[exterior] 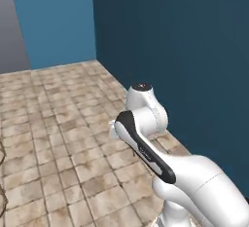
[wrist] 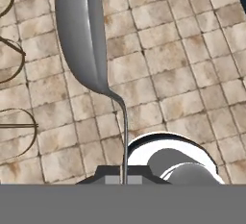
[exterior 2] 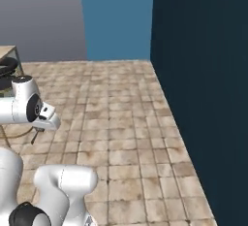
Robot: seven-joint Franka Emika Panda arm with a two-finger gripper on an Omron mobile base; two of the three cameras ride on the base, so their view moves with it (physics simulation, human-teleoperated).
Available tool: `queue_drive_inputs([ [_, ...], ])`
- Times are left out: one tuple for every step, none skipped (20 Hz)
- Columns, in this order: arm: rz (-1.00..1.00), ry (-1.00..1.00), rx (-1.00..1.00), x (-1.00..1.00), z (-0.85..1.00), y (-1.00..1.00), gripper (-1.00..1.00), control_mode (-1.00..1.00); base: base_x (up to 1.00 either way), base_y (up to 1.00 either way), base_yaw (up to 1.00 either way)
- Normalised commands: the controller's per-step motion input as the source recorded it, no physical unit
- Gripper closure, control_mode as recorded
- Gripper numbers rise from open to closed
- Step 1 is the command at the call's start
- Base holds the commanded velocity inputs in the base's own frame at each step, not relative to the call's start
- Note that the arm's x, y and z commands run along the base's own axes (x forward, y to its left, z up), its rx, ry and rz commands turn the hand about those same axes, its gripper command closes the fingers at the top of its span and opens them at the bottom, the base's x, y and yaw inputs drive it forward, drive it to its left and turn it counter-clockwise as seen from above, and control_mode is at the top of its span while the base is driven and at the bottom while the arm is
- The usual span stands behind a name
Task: Take the fork and place it on the left side of the plate. Then take the spoon and place it on the right side of the plate. Make sure they're directly next to the plate.
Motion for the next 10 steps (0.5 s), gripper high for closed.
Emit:
queue_drive_inputs([
  [0.0, 0.0, 0.0, 0.0, 0.0, 0.0, 1.0, 1.0, 1.0, 0.0, 0.56],
  [0.0, 0.0, 0.0, 0.0, 0.0, 0.0, 1.0, 1.0, 1.0, 0.0, 0.56],
  [0.0, 0.0, 0.0, 0.0, 0.0, 0.0, 1.0, 1.0, 1.0, 0.0, 0.56],
  [0.0, 0.0, 0.0, 0.0, 0.0, 0.0, 1.0, 1.0, 1.0, 0.0, 0.55],
  [0.0, 0.0, 0.0, 0.0, 0.0, 0.0, 1.0, 1.0, 1.0, 0.0, 0.55],
  [0.0, 0.0, 0.0, 0.0, 0.0, 0.0, 1.0, 1.0, 1.0, 0.0, 0.54],
  [0.0, 0.0, 0.0, 0.0, 0.0, 0.0, 1.0, 1.0, 1.0, 0.0, 0.53],
  [0.0, 0.0, 0.0, 0.0, 0.0, 0.0, 1.0, 1.0, 1.0, 0.0, 0.52],
  [0.0, 0.0, 0.0, 0.0, 0.0, 0.0, 1.0, 1.0, 1.0, 0.0, 0.52],
  [0.0, 0.0, 0.0, 0.0, 0.0, 0.0, 1.0, 1.0, 1.0, -0.01, 0.52],
])
